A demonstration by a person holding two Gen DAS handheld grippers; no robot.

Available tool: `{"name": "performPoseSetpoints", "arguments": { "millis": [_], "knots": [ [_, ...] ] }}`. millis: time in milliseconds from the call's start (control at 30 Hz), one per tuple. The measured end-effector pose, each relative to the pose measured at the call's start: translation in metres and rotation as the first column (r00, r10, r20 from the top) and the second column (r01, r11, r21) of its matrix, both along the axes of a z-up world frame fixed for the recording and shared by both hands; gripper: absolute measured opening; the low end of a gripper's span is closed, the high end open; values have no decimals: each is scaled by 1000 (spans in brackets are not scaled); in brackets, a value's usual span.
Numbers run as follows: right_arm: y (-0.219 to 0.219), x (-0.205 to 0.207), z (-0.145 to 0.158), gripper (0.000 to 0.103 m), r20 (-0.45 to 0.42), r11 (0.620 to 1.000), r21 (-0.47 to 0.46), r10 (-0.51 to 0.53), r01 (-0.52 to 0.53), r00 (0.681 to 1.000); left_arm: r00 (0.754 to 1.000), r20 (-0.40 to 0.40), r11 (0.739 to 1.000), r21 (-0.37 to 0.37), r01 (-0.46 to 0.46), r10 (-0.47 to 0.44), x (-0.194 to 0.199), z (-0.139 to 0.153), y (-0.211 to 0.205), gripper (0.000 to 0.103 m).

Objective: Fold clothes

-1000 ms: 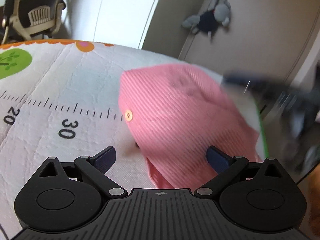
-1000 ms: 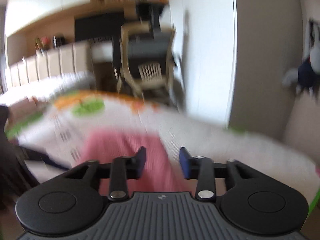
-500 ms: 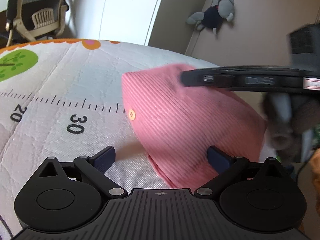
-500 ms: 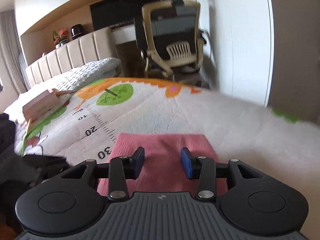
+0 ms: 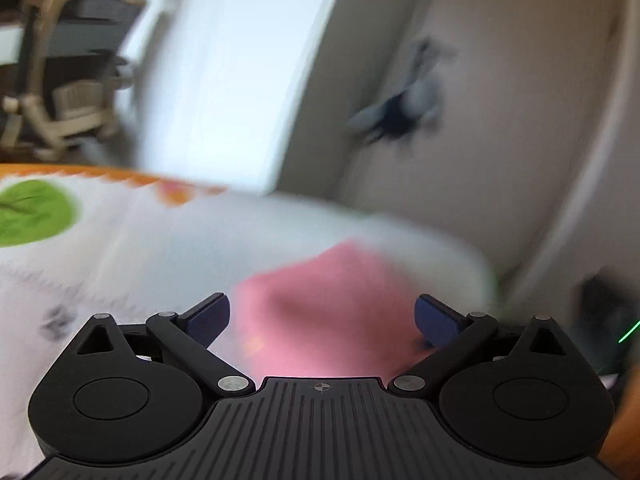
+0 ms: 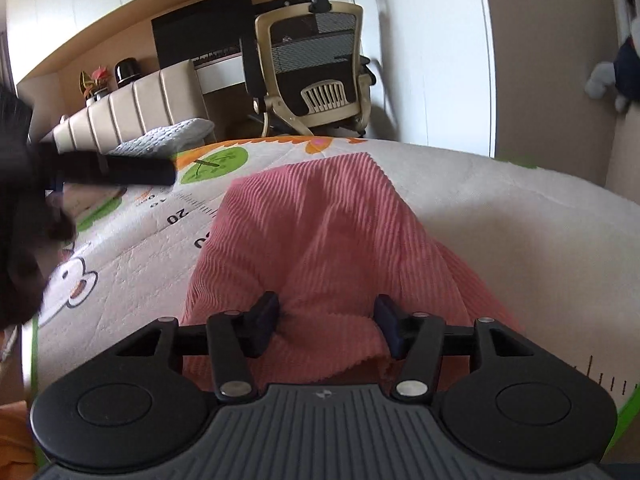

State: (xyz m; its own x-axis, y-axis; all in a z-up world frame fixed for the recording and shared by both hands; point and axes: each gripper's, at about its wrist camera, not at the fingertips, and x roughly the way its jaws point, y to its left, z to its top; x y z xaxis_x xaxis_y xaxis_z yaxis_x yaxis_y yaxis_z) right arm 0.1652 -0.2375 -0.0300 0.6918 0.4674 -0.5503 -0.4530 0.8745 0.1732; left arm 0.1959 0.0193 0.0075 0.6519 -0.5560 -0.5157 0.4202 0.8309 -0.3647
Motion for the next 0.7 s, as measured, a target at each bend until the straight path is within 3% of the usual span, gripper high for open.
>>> {"name": "performPoseSetpoints", "arguments": {
  "millis": [133,233,467,700],
  "knots": [
    [-1,-7,-3,54,6,999,32,5,-5,1000,996,-35,988,-128,82,-87,22,4,-9,101],
    [-5,-9,-7,55,7,999,45,6,-6,1000,990,-117,996,-37,75,-79,46,-24,-33,101],
    [-3,-12,-12,59,40,999,31,10,-11,999,990,-141,998,-56,-14,5,30,-33,-10,101],
    [-13,-7,-15,63,5,996,92,11,-11,1000,982,-166,992,-73,-102,89,14,-42,13,101]
  ]
}}
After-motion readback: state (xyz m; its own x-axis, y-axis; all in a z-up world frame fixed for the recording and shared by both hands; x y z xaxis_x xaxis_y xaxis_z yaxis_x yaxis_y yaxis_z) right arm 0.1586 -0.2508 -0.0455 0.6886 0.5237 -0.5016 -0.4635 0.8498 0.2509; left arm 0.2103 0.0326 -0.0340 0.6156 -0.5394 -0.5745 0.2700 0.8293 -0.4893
